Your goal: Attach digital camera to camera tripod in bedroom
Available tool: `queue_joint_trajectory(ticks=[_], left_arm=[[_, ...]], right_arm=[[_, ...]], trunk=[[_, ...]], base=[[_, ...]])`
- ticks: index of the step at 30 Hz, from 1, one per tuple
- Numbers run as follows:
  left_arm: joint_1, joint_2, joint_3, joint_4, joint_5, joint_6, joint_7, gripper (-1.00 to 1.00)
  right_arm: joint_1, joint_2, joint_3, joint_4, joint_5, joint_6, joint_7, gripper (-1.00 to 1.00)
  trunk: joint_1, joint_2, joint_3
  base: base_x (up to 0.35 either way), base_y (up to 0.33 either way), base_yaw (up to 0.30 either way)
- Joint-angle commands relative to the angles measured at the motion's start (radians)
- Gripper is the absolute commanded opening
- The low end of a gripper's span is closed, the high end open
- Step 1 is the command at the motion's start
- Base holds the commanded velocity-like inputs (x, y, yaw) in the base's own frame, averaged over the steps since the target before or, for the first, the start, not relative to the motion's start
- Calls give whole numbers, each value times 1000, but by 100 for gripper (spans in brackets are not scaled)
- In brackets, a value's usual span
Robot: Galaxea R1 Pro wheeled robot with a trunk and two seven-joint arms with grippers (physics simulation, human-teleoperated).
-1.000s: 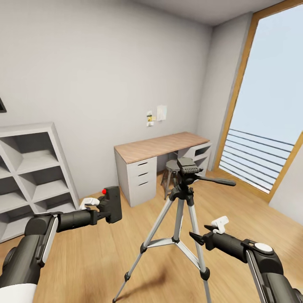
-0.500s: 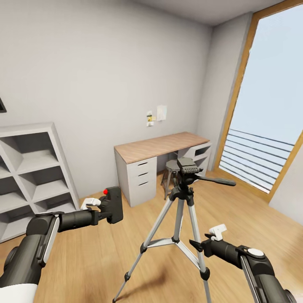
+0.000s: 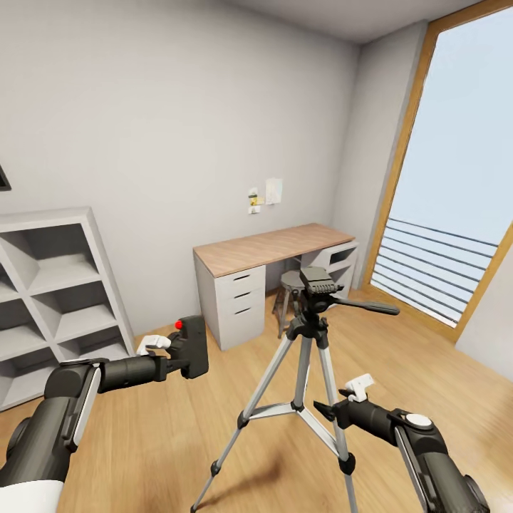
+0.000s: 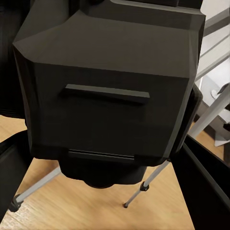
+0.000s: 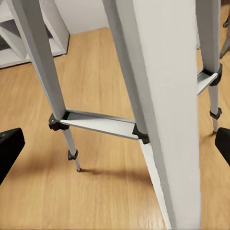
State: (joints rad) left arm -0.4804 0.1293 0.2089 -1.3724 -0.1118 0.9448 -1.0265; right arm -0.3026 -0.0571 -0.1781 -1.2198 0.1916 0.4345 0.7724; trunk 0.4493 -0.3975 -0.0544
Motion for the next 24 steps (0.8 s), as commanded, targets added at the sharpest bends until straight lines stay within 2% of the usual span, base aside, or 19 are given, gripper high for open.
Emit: queue_joint_trajectory(ticks=[1,12,24], left_arm=[[-1,0,2,-1,-8,6,-10,-100],[-1,0,3,-1,-8,5,-10,-100],[-1,0,4,1,-7,-11,-9,-100]], right_arm=[[-4,0,0,4,7,1,8,100],[-14,0,8,23,6,-37,9,100],[-15,-1,6,25,6,-40,9,100]], trunk=[[1,-3,-2],[1,-3,-2],[1,-3,-2]], base=[[0,0,0],[3,1,0],[81,15,0]])
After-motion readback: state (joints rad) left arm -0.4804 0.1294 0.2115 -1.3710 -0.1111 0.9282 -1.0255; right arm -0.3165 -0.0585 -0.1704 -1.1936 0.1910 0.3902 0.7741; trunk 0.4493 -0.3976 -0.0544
